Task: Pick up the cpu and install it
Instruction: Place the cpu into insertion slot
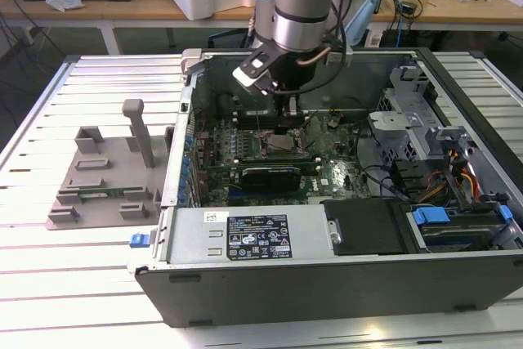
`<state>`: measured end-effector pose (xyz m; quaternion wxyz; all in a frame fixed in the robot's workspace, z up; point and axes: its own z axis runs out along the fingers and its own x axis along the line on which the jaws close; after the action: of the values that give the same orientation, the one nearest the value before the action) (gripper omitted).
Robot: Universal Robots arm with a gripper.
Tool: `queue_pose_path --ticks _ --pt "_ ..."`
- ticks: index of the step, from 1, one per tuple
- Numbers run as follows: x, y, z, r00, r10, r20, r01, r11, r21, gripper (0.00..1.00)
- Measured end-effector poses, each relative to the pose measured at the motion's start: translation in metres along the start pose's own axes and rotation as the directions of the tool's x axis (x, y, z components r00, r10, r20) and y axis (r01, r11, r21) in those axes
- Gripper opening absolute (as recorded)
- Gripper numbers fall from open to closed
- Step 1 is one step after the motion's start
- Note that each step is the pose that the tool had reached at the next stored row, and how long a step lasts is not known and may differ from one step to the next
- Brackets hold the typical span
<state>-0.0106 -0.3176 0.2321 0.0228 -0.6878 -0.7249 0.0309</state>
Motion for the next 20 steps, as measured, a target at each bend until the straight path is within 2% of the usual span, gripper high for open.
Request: queue_pose_path --ticks 2,4,5,9,12,14,15,20 --pt "-0.0011 0.0022 -0.0003 1.0 0.0 -0.0026 0.0 1.0 0.0006 0.11" --pt "-0.0015 0.0052 -0.004 1.0 -0.001 -0.0091 0.001 1.0 0.0003 0.11" --pt "-0.0016 0.006 -0.0094 0.9999 -0.001 -0.0126 0.001 1.0 0.0001 0.11" --pt "-0.0018 0.0051 -0.025 0.9999 -0.001 -0.0171 0.001 1.0 -0.0001 0.11" --pt "-0.002 0.0032 -0.0502 0.9998 -0.002 -0.0211 0.002 1.0 -0.0004 0.11" --pt "-0.0021 0.0027 -0.0566 0.9997 -0.002 -0.0224 0.002 1.0 -0.0004 0.11" --pt "-0.0021 0.0026 -0.0584 0.9997 -0.002 -0.0242 0.002 1.0 -0.0007 0.11" --pt "-0.0021 0.0026 -0.0585 0.9997 -0.002 -0.0245 0.002 1.0 -0.0006 0.11"
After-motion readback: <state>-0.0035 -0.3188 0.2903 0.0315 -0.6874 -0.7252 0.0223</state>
